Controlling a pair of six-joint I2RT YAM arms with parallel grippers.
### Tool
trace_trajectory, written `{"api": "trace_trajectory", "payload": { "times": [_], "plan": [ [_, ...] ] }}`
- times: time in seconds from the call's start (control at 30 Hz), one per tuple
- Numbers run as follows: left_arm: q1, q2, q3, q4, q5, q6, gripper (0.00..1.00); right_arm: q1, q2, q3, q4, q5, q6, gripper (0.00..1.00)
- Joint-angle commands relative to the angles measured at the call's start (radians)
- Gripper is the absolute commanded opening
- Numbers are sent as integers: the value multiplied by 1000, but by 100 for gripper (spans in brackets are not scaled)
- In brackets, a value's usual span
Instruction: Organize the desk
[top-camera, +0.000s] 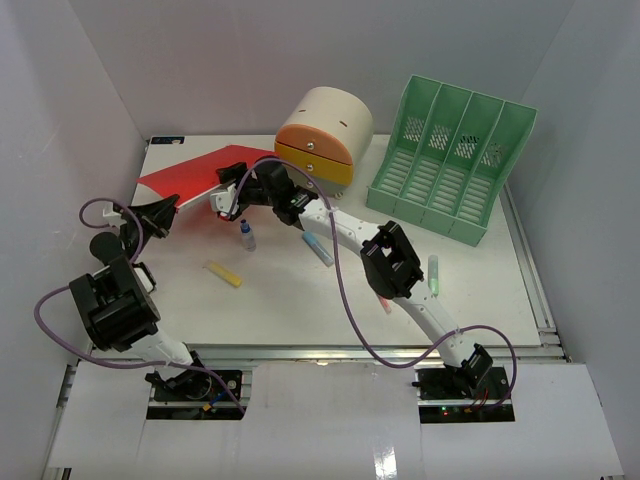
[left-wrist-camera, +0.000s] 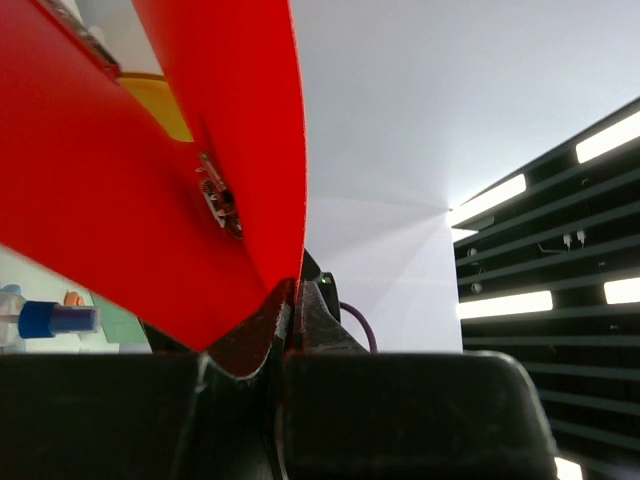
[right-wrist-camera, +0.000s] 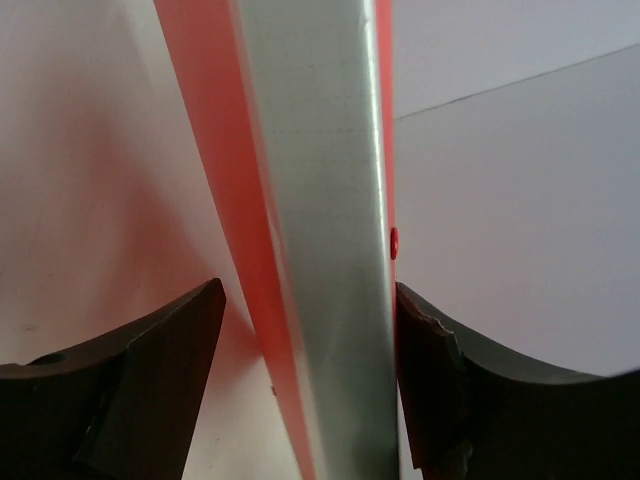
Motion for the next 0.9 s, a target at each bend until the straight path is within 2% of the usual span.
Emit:
{"api": "trace_trajectory", "payload": {
  "times": [0.0, 0.27, 0.37, 0.43, 0.47, 0.53, 0.6, 0.77, 0.87],
  "plan": [
    [0, -108, -29, 168, 12, -40, 0, -5, 4, 58, 59, 0, 0, 67],
    [-1, -143, -59, 138, 13, -16, 0, -7, -27, 43, 23, -39, -26, 45],
    [0, -152, -48, 99, 16, 6, 3, -8, -41, 26, -1, -54, -50, 37],
    [1, -159, -40, 56, 25, 36, 7, -6, -43, 24, -3, -58, -53, 24],
    [1, -163, -34, 31, 29, 52, 11, -7, -45, 23, -3, -63, -54, 19],
    [2, -172, -24, -13, 34, 79, 16, -7, -47, 22, -2, -68, -58, 14],
    [8, -184, -10, -69, 46, 115, 25, -7, -53, 20, 5, -73, -57, 8],
    [43, -242, 33, -242, 62, 234, 53, -8, -65, -1, 40, -69, -28, 8],
    [69, -266, 57, -298, 56, 282, 62, -6, -71, -8, 55, -65, -8, 8]
  ]
}}
